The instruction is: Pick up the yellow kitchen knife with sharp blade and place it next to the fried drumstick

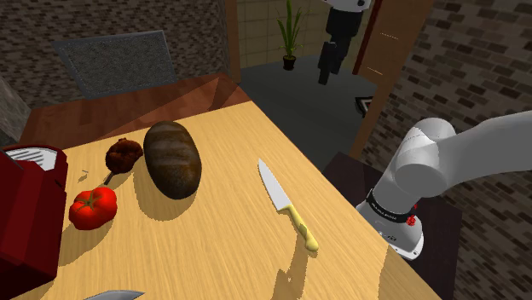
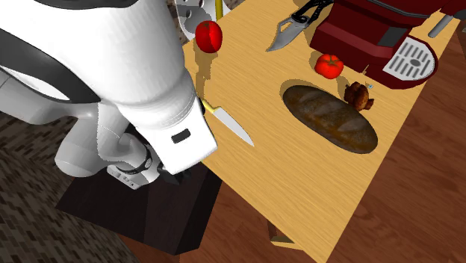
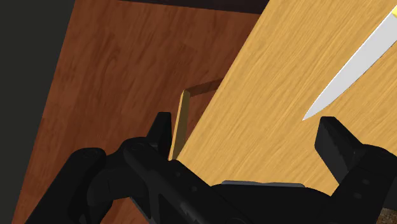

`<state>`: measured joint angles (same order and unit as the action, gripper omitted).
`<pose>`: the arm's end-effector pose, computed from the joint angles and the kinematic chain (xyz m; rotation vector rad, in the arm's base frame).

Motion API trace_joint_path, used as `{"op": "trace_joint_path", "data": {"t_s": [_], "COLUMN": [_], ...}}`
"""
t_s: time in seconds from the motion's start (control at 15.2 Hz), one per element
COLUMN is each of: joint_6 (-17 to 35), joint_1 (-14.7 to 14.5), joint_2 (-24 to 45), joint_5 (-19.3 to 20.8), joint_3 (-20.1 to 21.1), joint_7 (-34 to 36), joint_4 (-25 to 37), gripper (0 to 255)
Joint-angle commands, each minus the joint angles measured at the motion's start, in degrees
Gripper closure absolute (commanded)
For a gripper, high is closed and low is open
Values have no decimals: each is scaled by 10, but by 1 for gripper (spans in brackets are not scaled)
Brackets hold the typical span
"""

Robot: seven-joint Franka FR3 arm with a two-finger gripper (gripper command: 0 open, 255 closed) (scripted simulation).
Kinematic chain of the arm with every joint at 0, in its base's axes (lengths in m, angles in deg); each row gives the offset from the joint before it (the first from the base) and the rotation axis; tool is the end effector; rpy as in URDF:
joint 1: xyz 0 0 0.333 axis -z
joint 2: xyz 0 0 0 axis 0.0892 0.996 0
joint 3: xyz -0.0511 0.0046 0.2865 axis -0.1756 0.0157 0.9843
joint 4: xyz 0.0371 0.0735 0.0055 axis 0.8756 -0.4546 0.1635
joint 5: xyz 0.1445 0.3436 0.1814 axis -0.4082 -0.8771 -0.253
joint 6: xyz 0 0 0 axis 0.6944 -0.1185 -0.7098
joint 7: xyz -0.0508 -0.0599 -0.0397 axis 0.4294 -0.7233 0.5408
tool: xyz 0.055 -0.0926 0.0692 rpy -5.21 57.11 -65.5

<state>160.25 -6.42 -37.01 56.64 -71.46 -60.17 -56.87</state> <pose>0.3357 -0.0154 0.5552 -3.0900 -0.1327 -0.0131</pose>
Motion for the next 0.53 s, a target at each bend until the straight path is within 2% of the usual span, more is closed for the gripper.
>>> {"op": "trace_joint_path", "data": {"t_s": [0.0, 0.46], "joint_6": [0, 58], "joint_1": [0, -12], "joint_2": [0, -114], "joint_5": [0, -63], "joint_3": [0, 84], "joint_7": [0, 112], "joint_4": [0, -142], "gripper": [0, 0]}}
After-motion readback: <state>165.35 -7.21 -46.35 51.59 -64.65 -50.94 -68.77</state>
